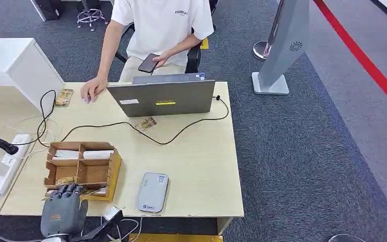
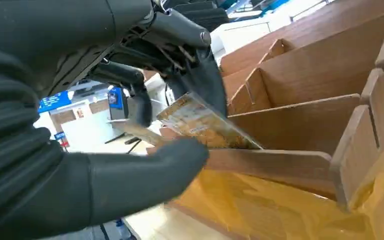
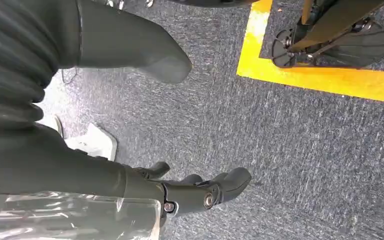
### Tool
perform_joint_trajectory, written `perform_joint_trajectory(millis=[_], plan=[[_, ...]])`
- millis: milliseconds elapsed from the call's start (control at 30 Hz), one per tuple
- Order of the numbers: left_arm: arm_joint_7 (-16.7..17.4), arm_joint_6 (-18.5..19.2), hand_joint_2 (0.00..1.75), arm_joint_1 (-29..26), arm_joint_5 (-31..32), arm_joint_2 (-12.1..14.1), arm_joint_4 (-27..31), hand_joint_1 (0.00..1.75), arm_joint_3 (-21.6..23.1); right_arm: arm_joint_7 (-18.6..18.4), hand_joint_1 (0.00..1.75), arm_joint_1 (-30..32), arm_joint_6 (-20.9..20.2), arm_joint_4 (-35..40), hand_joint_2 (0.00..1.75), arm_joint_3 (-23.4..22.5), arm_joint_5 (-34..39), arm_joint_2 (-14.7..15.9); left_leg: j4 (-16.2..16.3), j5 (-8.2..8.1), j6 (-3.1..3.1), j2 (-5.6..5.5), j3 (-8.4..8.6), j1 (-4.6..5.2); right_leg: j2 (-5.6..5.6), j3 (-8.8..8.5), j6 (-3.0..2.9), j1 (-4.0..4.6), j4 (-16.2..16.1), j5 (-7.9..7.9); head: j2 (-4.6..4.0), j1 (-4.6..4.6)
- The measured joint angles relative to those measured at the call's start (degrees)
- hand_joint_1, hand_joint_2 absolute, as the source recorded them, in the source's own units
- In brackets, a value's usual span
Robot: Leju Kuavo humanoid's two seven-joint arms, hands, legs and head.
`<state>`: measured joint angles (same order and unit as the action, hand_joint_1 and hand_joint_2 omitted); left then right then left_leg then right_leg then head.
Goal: Pass the card to the sensor for recognition and then transmit it.
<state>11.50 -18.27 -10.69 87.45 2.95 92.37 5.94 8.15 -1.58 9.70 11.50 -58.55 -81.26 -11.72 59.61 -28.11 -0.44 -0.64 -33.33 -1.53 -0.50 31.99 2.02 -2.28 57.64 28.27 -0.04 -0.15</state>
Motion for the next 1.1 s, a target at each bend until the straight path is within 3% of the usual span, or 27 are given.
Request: perform_joint_trajectory(millis=[400, 833, 900, 967, 1100], plan=[[-0.5, 0.9, 1.75, 0.5, -0.6, -0.1, 0.0, 1.75, -0.8, 0.3, 0.00, 0.0, 0.0, 0.1, 1.75, -0.6, 0.0, 0.0, 0.0, 0.00, 0.00, 0.00, 0.00, 0.00, 0.00, -0.01, 0.00, 0.00, 0.0, 0.00, 0.00, 0.00], [-1.0, -0.9, 1.75, -0.2, -0.1, 0.0, 1.9, 1.75, -0.9, 0.3, 0.00, 0.0, 0.1, 0.2, 1.75, -1.2, -0.3, 0.0, 0.0, 0.00, 0.00, 0.00, -0.01, 0.00, 0.00, 0.00, 0.00, 0.00, 0.0, 0.00, 0.00, 0.02], [-1.0, 1.7, 1.75, -0.2, -0.3, 0.6, 4.1, 1.75, -0.9, 0.3, 0.00, 0.0, 0.1, 0.2, 1.75, -1.3, -0.3, 0.0, 0.0, 0.00, 0.00, 0.00, -0.01, 0.00, 0.00, 0.01, 0.00, 0.00, 0.0, 0.00, 0.00, 0.02], [-0.9, 7.3, 1.75, -0.2, -1.7, 2.4, 7.0, 1.75, -0.8, 0.1, 0.00, 0.0, 0.1, 0.2, 1.75, -1.4, -0.4, 0.0, 0.0, 0.00, 0.00, 0.02, 0.00, -0.01, -0.01, 0.02, 0.00, 0.01, 0.0, 0.00, 0.00, 0.02], [-0.9, 14.2, 1.75, 0.3, -4.4, 8.8, 13.8, 1.75, -0.8, -0.3, 0.00, 0.1, 0.1, 0.3, 1.75, -1.6, -1.0, 0.0, 0.0, 0.03, -0.04, 0.01, 0.00, -0.07, -0.01, 0.07, -0.01, 0.06, 0.0, 0.00, 0.00, -0.02]])
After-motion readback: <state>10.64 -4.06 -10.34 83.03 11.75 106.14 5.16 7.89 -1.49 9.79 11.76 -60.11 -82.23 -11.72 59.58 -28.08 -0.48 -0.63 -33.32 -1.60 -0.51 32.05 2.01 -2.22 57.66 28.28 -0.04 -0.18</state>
